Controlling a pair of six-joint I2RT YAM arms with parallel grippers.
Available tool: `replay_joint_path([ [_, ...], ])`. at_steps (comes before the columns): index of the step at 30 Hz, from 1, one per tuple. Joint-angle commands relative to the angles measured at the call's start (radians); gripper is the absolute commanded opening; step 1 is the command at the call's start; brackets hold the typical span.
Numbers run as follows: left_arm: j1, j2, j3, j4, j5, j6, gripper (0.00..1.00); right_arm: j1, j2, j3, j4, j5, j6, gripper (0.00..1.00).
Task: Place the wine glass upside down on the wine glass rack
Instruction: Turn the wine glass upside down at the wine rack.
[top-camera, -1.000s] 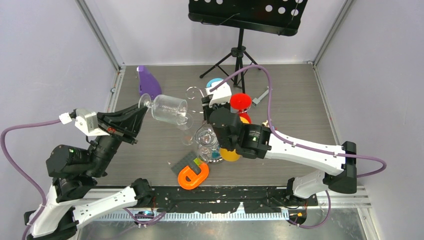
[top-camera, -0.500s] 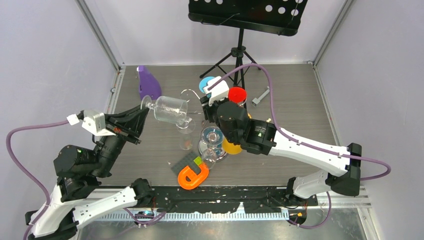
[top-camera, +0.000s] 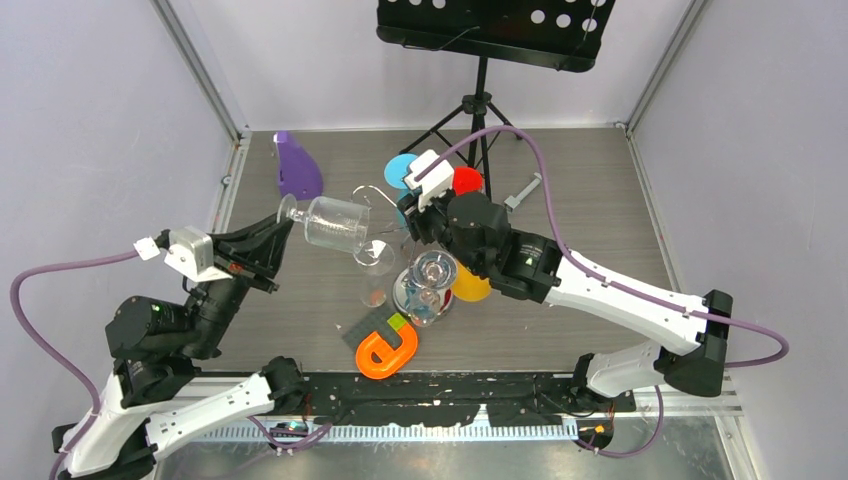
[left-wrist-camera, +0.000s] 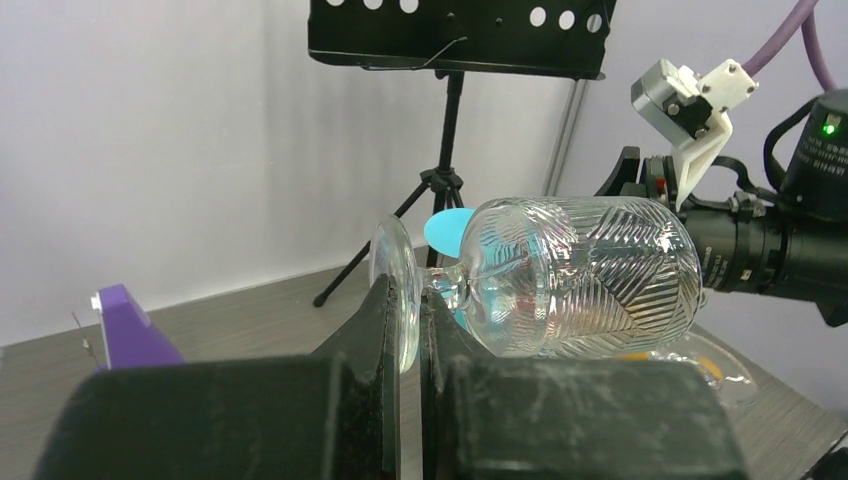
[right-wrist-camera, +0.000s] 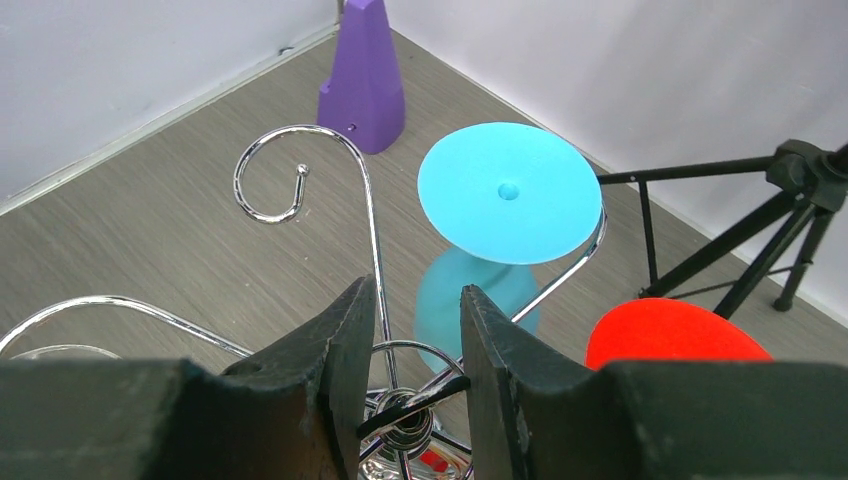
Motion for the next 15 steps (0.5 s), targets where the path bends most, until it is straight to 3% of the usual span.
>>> replay_joint_path([
  [1, 0.002, -0.005, 0.005, 0.112, 0.042, 0.079, 0.0, -0.028, -0.005, -0.034, -0.144, -0.175, -0.071, 0.06],
  [15, 0.002, -0.005, -0.014, 0.108, 0.14, 0.298, 0.0, -0.098, 0.034, 0.043, -0.198, -0.348, -0.138, 0.05],
])
